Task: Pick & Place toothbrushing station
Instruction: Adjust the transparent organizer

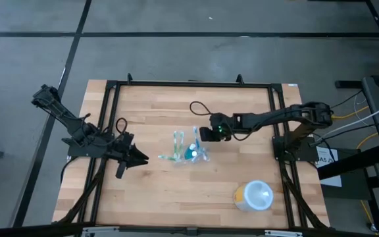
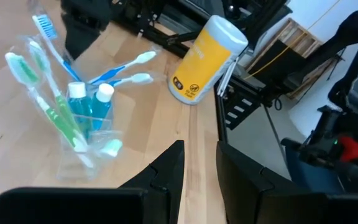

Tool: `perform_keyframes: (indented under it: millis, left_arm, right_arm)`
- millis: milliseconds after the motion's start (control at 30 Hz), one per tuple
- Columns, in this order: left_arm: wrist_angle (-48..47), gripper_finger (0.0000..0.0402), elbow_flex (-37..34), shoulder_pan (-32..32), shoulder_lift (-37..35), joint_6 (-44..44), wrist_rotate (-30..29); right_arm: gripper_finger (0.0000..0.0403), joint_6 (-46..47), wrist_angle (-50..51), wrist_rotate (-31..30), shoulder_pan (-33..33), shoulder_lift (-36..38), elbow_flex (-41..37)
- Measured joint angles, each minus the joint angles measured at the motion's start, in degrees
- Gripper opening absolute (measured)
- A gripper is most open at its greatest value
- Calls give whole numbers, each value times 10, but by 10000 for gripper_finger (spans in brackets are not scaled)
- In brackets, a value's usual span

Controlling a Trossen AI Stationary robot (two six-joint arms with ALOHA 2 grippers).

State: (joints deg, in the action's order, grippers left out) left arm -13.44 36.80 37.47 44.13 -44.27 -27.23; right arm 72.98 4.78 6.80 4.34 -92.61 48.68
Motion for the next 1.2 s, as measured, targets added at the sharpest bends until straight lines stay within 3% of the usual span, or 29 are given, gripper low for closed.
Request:
perform_keyframes:
  millis: [300, 533, 700, 900, 1067, 1200]
  left_arm:
    - [-1, 88, 0, 21, 3, -14, 3]
    - [-78, 88, 0, 52, 8, -74, 2]
    - [-102, 88, 0, 74, 22, -106, 3]
    - [-132, 84, 0, 78, 66, -126, 38]
    - [-122, 61, 0, 79, 138, -133, 63]
    - [-116, 39, 0, 80, 186, -148, 31]
  right_arm:
    - [0, 23, -1, 24, -61, -35, 0]
    - [0, 60, 33, -11, -110, -29, -1]
    - [0, 76, 46, -121, -117, 24, -1]
    - [0, 91, 142, -212, -112, 125, -1]
    - [0, 108, 189, -237, -141, 208, -1]
    - [0, 148, 195, -219, -203, 230, -1]
